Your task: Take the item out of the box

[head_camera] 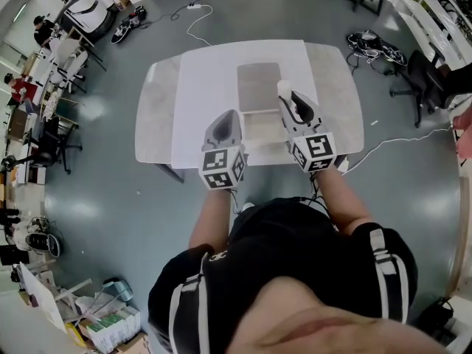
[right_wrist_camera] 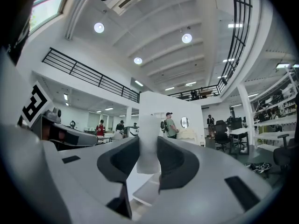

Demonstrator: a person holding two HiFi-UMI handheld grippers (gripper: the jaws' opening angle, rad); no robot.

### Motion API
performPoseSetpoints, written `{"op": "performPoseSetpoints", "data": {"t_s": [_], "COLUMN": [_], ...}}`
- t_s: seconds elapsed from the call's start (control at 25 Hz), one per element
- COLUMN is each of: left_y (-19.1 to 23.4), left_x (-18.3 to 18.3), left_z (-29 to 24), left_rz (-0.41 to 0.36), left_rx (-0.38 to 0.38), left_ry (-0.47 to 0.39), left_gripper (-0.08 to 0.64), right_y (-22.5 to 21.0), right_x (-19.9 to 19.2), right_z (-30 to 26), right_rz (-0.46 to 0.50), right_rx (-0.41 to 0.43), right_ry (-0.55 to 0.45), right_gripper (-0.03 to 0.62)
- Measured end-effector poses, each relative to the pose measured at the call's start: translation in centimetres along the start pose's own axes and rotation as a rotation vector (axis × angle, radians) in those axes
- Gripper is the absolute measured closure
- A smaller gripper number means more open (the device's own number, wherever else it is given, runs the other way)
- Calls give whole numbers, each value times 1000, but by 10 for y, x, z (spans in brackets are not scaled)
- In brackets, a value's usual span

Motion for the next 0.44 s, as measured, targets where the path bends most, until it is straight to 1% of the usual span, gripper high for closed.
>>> {"op": "performPoseSetpoints", "data": {"t_s": [0.44], "left_y": [3], "left_x": [-5], "left_z": [0], "left_rz": [7], "left_rx": [15], "left_ry": [10], "left_gripper": [548], "right_y": [1], "right_x": [-4], "right_z": [-2], "right_rz": [-6], "right_rx": [13], "right_ry": [8], "right_gripper": [472]}}
Point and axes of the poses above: the fingertips, and each gripper's own axes: z backward along the fingers, y to its left, x out of its top, the point moved 2 cm from there along z, backward along the fingers, and after that the axes turned 12 degrees about z, right-handed, at the moved point
